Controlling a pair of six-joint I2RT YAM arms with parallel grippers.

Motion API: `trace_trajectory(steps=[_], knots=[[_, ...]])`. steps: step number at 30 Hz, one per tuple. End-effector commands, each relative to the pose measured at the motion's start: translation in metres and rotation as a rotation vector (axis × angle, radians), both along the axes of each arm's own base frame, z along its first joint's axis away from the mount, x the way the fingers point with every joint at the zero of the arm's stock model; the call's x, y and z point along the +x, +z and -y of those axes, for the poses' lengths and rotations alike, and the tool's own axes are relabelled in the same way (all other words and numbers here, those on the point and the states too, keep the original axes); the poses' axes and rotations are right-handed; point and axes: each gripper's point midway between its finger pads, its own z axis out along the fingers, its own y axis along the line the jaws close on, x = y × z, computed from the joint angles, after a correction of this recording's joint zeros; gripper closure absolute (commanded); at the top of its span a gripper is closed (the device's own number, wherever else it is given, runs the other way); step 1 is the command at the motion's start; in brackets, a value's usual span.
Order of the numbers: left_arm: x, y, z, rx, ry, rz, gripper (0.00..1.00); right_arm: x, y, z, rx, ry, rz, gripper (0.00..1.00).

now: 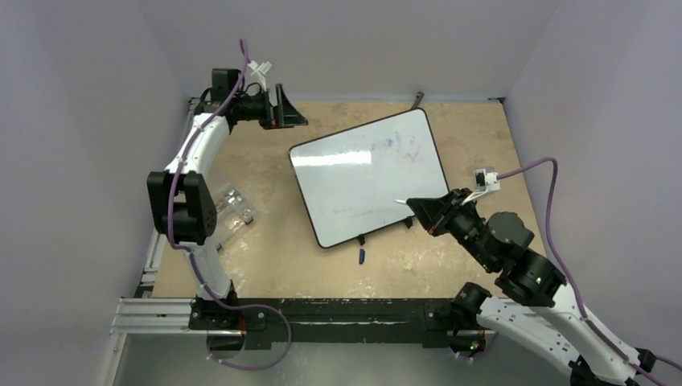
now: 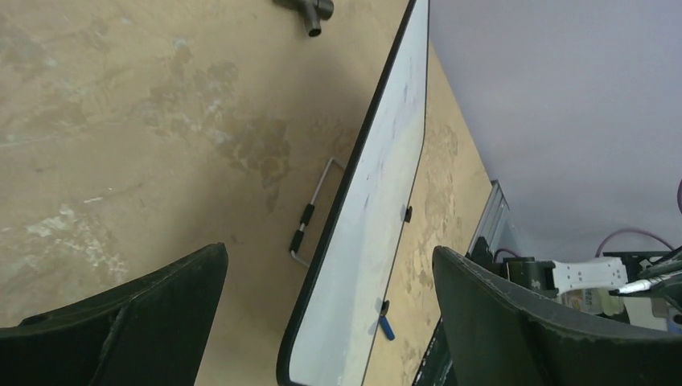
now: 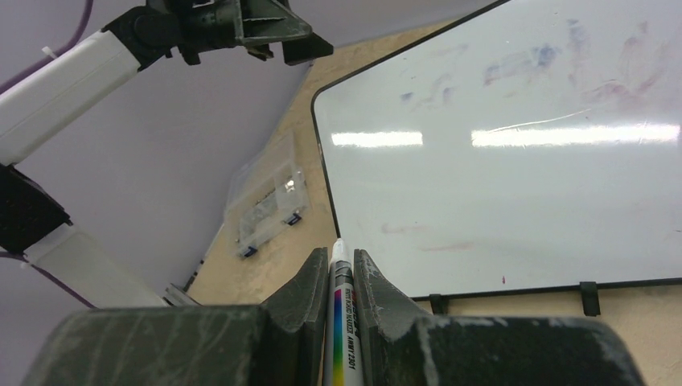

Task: Write a sentence on the whiteboard
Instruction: Move the whiteboard to the center of the board, then write a sentence on the whiteboard.

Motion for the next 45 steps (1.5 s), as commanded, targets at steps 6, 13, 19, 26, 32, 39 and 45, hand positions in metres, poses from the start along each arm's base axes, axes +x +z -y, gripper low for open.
trace_trajectory(steps=[6,13,19,26,32,39,45], knots=[[-0.014,-0.018,0.036,0.034,-0.179,-0.058,0.03,0.007,0.019,-0.013,0.017,0.027,0.043,1.0],[-0.014,-0.034,0.046,0.021,-0.217,-0.112,0.0,0.012,0.016,-0.02,0.012,0.032,0.036,1.0],[-0.015,-0.04,0.058,-0.013,-0.256,-0.131,0.0,0.015,0.012,-0.024,-0.003,0.037,0.029,1.0],[-0.022,-0.052,0.07,0.011,-0.292,-0.17,0.36,0.019,0.012,-0.029,-0.02,0.041,0.031,1.0],[-0.026,-0.058,0.075,0.018,-0.32,-0.193,0.52,0.022,0.012,-0.035,-0.027,0.055,0.031,1.0],[-0.032,-0.059,0.078,-0.001,-0.348,-0.208,0.73,0.027,0.013,-0.044,-0.033,0.072,0.036,1.0],[-0.033,-0.059,0.078,-0.002,-0.352,-0.212,0.97,0.033,0.012,-0.056,-0.047,0.095,0.049,1.0]])
